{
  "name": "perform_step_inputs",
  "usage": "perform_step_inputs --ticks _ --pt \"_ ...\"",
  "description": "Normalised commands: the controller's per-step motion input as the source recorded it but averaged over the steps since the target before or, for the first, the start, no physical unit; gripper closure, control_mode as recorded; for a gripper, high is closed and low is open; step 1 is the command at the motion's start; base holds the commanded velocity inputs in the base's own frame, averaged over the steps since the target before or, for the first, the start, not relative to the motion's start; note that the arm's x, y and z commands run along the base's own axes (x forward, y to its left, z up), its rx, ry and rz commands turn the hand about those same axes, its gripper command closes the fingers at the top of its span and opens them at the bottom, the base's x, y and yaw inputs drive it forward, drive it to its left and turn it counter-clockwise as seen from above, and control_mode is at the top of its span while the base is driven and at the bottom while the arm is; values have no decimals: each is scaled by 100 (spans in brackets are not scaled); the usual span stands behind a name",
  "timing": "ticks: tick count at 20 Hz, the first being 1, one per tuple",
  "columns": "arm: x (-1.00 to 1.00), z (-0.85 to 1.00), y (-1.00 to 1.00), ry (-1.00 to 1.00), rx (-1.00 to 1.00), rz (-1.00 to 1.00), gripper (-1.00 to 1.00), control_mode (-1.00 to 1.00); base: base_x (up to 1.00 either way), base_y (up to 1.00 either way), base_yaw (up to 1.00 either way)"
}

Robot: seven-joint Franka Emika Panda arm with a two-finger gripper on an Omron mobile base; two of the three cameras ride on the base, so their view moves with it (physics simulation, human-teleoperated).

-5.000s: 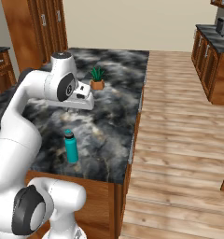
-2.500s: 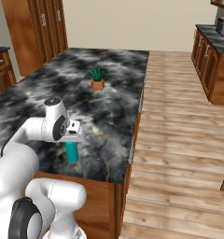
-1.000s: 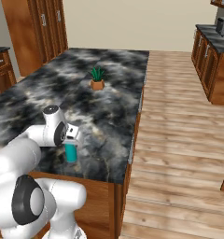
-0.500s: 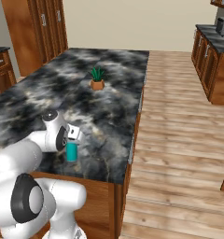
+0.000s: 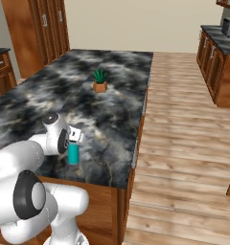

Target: Pick the water bottle from the counter and place it in the open cabinet.

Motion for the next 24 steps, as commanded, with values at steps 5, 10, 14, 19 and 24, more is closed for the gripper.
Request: perform_step_inputs --ticks 5,10,14,19,24 --pt "-7 -2 -4 -2 0 0 100 -100 0 0 0" --pt "-4 25 -25 -12 0 6 100 -100 0 0 0" --pt "0 43 -9 -18 1 13 100 -100 0 0 0" --pt "-2 62 -6 -14 1 13 100 -100 0 0 0" --pt "-20 82 -11 -5 1 6 100 -100 0 0 0"
